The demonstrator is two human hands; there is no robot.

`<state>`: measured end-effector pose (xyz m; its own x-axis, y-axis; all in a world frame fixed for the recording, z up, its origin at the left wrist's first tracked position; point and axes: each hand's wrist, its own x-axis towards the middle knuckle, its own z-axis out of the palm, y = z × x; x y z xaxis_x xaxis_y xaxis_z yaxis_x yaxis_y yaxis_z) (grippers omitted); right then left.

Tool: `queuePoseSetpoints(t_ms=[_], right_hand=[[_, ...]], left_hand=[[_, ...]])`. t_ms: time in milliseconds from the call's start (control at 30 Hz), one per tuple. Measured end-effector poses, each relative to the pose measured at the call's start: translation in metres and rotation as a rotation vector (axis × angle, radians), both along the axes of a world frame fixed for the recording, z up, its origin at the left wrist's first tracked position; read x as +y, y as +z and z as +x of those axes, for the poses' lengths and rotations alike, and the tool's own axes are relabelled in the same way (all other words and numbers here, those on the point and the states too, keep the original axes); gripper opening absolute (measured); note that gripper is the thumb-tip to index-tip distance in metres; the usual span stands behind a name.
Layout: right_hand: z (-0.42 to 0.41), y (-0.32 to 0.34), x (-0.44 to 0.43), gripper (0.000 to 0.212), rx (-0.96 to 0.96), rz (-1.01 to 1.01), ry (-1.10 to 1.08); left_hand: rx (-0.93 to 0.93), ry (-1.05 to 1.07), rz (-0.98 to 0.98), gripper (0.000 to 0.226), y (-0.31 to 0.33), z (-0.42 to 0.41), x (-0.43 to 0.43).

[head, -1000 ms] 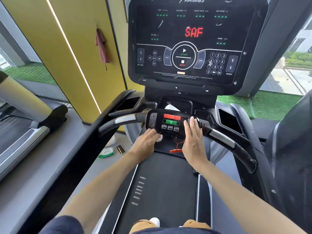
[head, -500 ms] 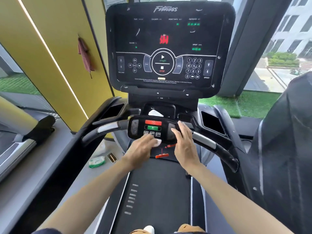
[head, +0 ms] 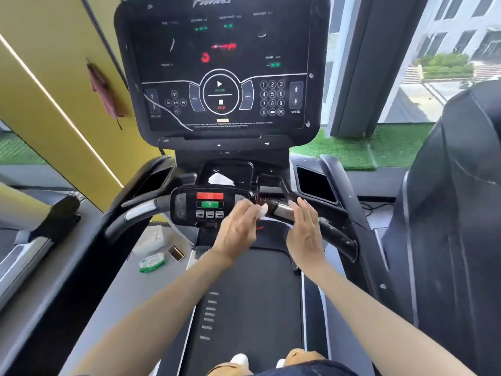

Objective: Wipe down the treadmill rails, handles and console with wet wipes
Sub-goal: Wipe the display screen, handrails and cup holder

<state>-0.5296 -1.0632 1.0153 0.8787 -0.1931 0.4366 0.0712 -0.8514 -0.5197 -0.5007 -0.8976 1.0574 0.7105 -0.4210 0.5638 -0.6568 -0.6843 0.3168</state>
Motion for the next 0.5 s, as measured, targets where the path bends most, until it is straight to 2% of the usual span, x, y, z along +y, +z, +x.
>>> queuePoseSetpoints(t_ms=[33, 100, 200, 300, 400, 500], right_hand=[[-0.001, -0.002, -0.003, 0.066, 0.022, 0.0, -0.024], [-0.004, -0.007, -0.008, 0.066, 0.049, -0.012, -0.044], [-0.008, -0.01, -0.014, 0.067, 0.077, -0.028, -0.063], [-0.012, -0.011, -0.017, 0.067, 0.086, -0.004, -0.079], [-0.018, -0.018, -0.026, 0.066, 0.082, -0.008, -0.099], [-0.028, -0.026, -0.037, 0.064, 0.086, 0.035, -0.111]], left_hand=[[-0.046, 0.103, -0.077, 0.013, 0.009, 0.008, -0.005], [-0.104, 0.187, -0.101, 0.018, 0.02, 0.023, -0.012], [-0.125, 0.187, -0.007, 0.011, 0.017, 0.031, -0.028], [-0.076, 0.209, 0.108, 0.028, 0.0, 0.022, -0.053], [-0.037, 0.144, 0.19, 0.032, -0.015, 0.011, -0.079], [0.005, -0.009, 0.254, 0.034, -0.019, -0.004, -0.112]])
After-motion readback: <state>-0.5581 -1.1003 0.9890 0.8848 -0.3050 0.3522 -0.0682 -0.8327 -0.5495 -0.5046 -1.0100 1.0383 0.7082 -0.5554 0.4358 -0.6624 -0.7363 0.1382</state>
